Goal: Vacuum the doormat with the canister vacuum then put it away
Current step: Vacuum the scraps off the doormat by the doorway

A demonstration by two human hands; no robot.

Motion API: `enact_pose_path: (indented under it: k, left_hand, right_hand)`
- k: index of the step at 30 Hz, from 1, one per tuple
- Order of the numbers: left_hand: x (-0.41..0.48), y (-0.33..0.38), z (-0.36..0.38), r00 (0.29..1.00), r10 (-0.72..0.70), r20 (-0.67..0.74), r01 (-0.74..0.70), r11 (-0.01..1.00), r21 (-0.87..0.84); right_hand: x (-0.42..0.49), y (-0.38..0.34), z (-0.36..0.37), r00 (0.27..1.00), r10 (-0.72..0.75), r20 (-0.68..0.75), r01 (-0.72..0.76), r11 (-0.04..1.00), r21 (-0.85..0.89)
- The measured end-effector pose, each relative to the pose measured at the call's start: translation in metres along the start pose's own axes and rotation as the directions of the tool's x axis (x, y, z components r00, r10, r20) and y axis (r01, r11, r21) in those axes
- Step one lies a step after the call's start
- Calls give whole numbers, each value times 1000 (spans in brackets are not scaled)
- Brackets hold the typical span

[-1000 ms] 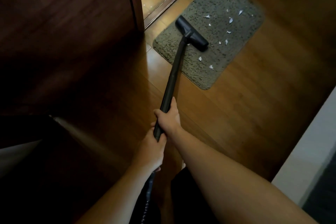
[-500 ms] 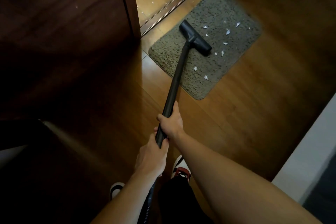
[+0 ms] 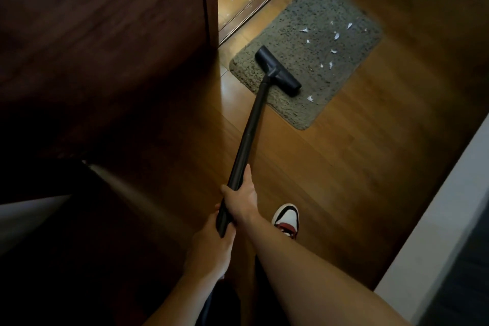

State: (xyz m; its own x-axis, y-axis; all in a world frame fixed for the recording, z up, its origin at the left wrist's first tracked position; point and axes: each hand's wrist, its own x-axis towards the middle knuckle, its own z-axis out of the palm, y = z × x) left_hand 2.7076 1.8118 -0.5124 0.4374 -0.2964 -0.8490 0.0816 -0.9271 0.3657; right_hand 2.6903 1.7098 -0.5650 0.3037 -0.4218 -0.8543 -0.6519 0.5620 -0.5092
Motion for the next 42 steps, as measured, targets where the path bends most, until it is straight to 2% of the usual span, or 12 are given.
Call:
enact_pose_path:
  k: [6,9,12,25,35,42]
  left_hand:
    - [-22,-37,-10,999,-11,38,10,1000,18]
    - [-29,-47,-5,999,-7,39,4,997,77]
    - [-32,-44,3,998,-14,60,11,998,60]
    - [-8,36,49,1000,18,3,-19,999,44]
    - [32,132,86,996,-42,73,37,997,70]
    - [41,148,92,997,-30,66,27,999,45]
  right_hand:
    - [-29,31,26,997,4,-72,1,998,64]
    - [-38,43,26,996,23,-87,-15,996,93]
    - [-40,48,16,995,9,-97,-1,996,84]
    - [6,13,-61,997,-22,-77,27,997,66]
    - [58,-37,-146,991,-50,-121,48,999,-16]
    - [67,-49,-161,990,-47,-131,42,998,-37]
